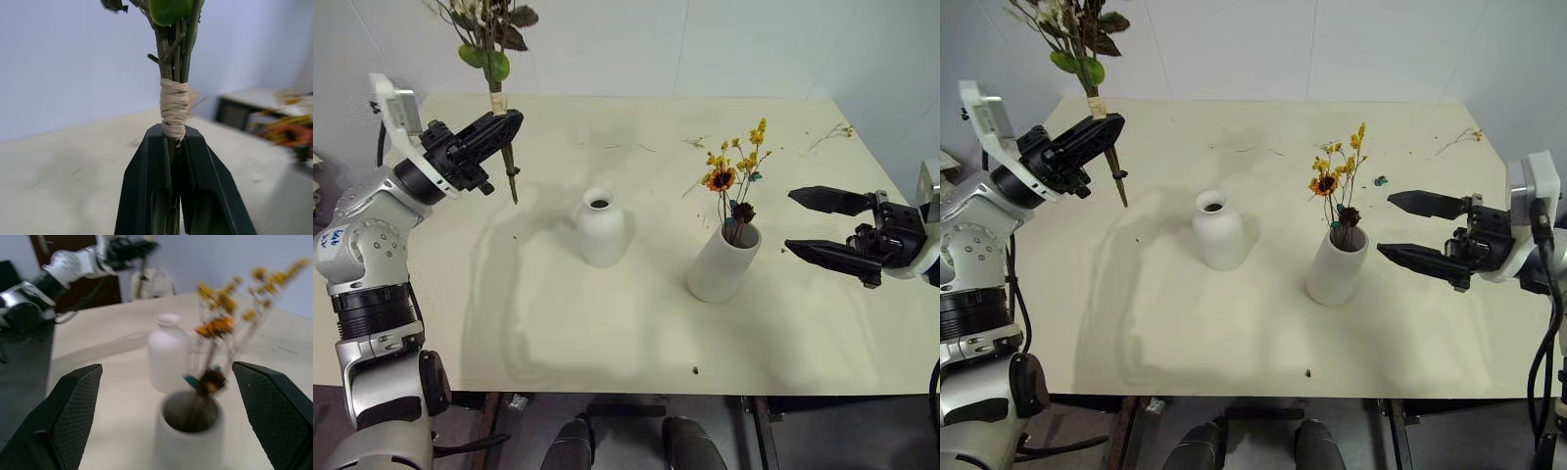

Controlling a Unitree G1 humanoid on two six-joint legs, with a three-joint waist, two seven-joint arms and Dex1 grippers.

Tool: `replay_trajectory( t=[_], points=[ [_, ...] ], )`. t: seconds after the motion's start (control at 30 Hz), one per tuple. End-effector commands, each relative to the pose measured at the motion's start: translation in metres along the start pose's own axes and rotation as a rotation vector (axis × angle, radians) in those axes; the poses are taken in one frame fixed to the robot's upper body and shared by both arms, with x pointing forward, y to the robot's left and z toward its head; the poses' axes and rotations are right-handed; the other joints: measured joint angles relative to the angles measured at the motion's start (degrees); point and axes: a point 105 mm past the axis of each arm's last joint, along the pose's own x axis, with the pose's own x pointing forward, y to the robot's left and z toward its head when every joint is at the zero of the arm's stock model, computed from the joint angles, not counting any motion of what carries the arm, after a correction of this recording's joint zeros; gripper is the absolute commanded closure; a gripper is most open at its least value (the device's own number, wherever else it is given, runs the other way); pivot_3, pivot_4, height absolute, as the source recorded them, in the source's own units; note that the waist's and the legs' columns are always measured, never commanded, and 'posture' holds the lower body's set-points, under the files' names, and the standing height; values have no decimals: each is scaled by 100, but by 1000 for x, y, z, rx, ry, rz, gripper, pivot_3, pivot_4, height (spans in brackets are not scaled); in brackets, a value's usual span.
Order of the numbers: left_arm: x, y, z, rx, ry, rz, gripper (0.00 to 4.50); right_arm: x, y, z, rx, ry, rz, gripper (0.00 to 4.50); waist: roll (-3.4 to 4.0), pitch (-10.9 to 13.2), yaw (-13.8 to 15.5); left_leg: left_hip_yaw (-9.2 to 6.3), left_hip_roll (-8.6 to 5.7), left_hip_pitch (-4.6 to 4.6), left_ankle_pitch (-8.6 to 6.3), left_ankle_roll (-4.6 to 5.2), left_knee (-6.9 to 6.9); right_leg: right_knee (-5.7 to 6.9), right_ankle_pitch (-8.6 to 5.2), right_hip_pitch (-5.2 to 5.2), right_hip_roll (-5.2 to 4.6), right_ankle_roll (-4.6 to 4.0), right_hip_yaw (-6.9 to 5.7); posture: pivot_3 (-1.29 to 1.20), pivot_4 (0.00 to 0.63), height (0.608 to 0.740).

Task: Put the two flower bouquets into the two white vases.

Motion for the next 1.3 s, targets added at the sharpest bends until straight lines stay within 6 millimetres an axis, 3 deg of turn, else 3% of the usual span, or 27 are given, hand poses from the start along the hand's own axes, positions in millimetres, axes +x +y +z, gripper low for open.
replay_trajectory(
  t=[0.03, 0.33, 0.53, 0.83, 1.1, 1.3],
  points=[
    [11, -22, 21, 30, -78, -121, 4473, -8, -3, 10, -68, 6, -33, 0, 0, 0, 1, 0, 0, 0, 0, 0, 4, 1, 0, 1, 0, 0, 0, 0, 150, 740],
    [42, -31, 14, 19, -168, -189, 4473, -12, -3, 9, -71, 0, -77, 0, -1, 0, 14, -1, -2, -2, 0, 0, 15, 0, 4, 6, 0, 6, 1, 0, 150, 740],
    [62, -29, -7, 2, -199, -205, 4473, -10, -1, 9, -74, -16, -94, 0, -1, 0, 9, -1, -4, -2, 0, 0, 16, -2, 5, 9, 0, 8, 2, 0, 150, 740],
    [74, -20, -44, -28, -229, -179, 4473, -12, 5, 11, -75, -34, -143, 0, -2, 1, 20, -1, -5, -4, -1, 2, 20, -3, 6, 7, 0, 11, 2, 0, 150, 740],
    [76, -22, -58, -43, -243, -191, 4473, -10, 10, 13, -65, -56, -173, 0, -2, 1, 14, -2, -6, -9, -2, 4, 24, -6, 9, 7, -1, 15, 2, 0, 150, 740],
    [66, -29, -65, -6, -168, -252, 2629, -8, 12, 12, -62, -60, -179, 0, -2, 1, 7, -2, -7, -9, -2, 4, 24, -6, 9, 7, 0, 16, 2, 0, 150, 740]
  ],
)
